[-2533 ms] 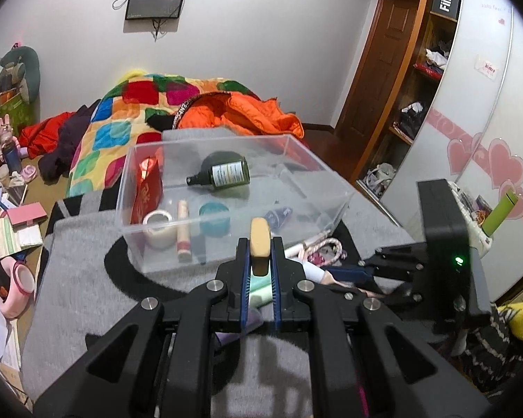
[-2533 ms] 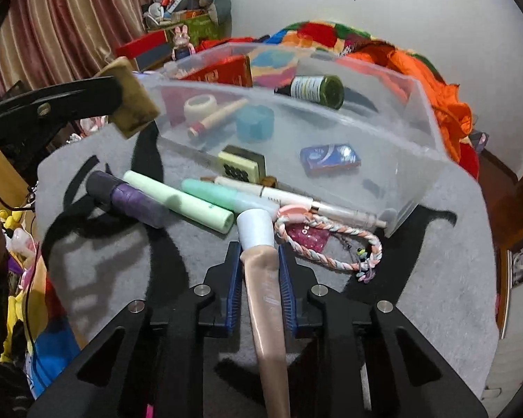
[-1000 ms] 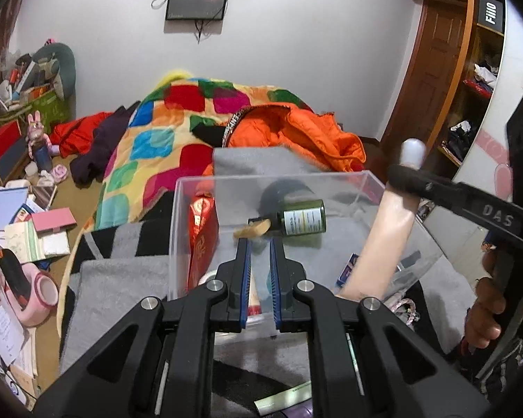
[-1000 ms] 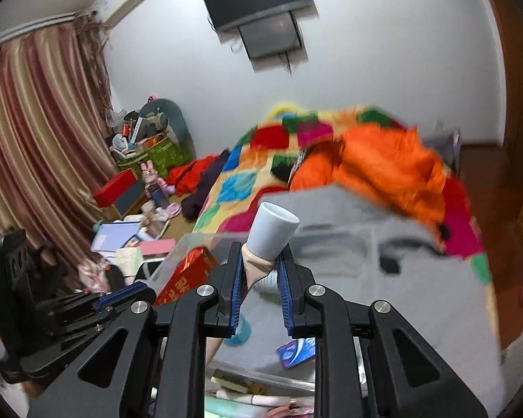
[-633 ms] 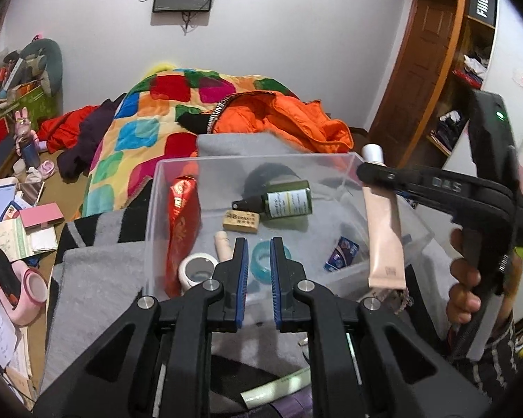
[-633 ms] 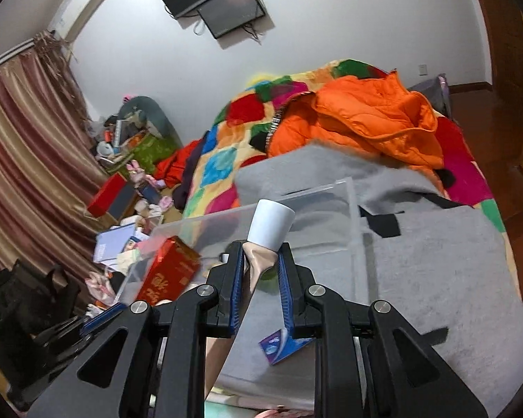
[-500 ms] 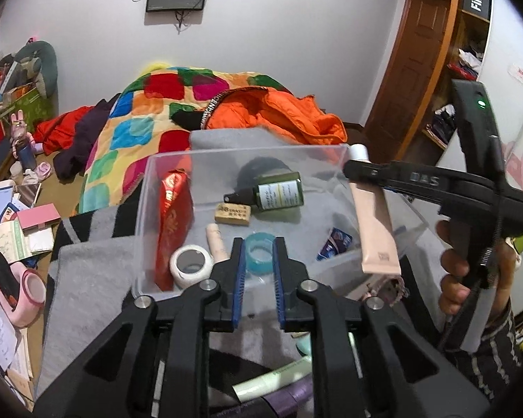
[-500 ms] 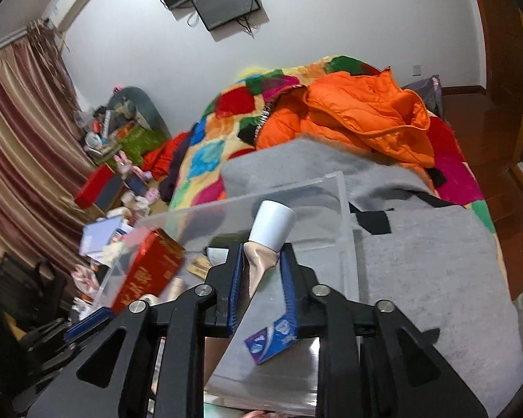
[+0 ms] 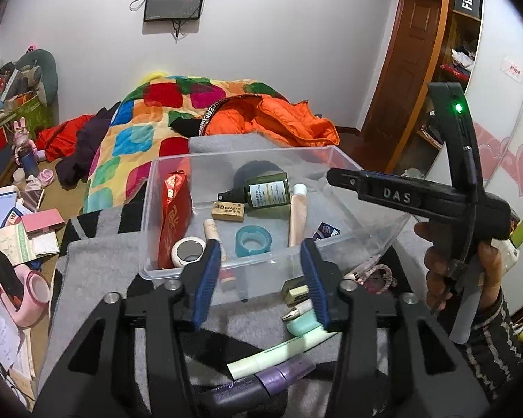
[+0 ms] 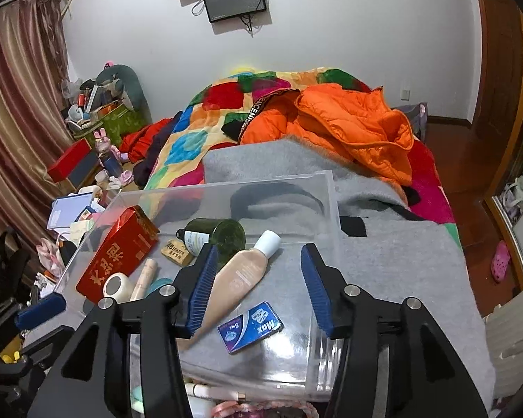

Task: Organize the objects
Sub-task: 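Open both grippers to drop the tube and block into the clear box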

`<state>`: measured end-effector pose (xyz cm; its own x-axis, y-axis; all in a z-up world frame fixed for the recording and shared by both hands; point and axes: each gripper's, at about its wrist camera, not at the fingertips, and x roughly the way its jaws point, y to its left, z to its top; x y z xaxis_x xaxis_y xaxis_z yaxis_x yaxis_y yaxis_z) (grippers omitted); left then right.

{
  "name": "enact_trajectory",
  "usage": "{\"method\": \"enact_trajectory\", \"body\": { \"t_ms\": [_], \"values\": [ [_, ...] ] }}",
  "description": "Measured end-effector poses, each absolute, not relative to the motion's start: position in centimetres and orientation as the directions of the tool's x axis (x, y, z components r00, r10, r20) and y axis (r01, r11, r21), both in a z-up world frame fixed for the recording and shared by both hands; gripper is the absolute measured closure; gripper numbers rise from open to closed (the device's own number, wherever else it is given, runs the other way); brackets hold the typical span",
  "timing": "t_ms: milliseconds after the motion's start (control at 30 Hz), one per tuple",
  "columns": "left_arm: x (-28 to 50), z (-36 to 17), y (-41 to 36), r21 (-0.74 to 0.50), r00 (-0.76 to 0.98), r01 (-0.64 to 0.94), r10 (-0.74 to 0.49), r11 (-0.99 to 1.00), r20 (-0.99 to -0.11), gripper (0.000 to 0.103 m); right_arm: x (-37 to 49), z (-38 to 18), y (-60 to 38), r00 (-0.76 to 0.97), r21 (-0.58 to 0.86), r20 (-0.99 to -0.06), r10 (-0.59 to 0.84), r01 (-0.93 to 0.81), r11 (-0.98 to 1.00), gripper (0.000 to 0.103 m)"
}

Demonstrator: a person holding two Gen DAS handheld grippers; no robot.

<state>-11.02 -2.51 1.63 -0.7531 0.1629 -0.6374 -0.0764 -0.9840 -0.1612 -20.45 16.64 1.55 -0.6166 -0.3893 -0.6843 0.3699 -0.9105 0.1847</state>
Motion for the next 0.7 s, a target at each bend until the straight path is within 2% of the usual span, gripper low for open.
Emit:
{"method": "enact_trajectory", "body": {
  "t_ms": [200,367,433,700],
  "values": [
    [-9.7,2.7,-3.1,-0.182,-0.774,-0.06,0.161,-0.981,-0.613,0.037,-18.3,3.1,17.3,-0.664,0.134,-0.646,-0.376,0.387,-0.912,0.041],
    [-8.4,2.6,-3.5,-0.169,-0.77,-0.045,0.142,-0.985,-0.622,0.034,-15.7,4.5,18.5,-0.71,0.088,-0.597,-0.373,0.405,-0.91,0.026],
    [-8.0,2.0,-3.4,-0.155,-0.761,-0.038,0.129,-0.987,-0.636,0.024,-14.6,4.7,19.0,-0.723,0.067,-0.586,-0.367,0.407,-0.911,0.021],
    [-5.8,-2.0,-2.8,-0.148,-0.684,-0.015,0.118,-0.989,-0.72,0.022,-12.2,2.3,20.7,-0.708,0.026,-0.635,-0.309,0.38,-0.924,0.02]
  ]
}}
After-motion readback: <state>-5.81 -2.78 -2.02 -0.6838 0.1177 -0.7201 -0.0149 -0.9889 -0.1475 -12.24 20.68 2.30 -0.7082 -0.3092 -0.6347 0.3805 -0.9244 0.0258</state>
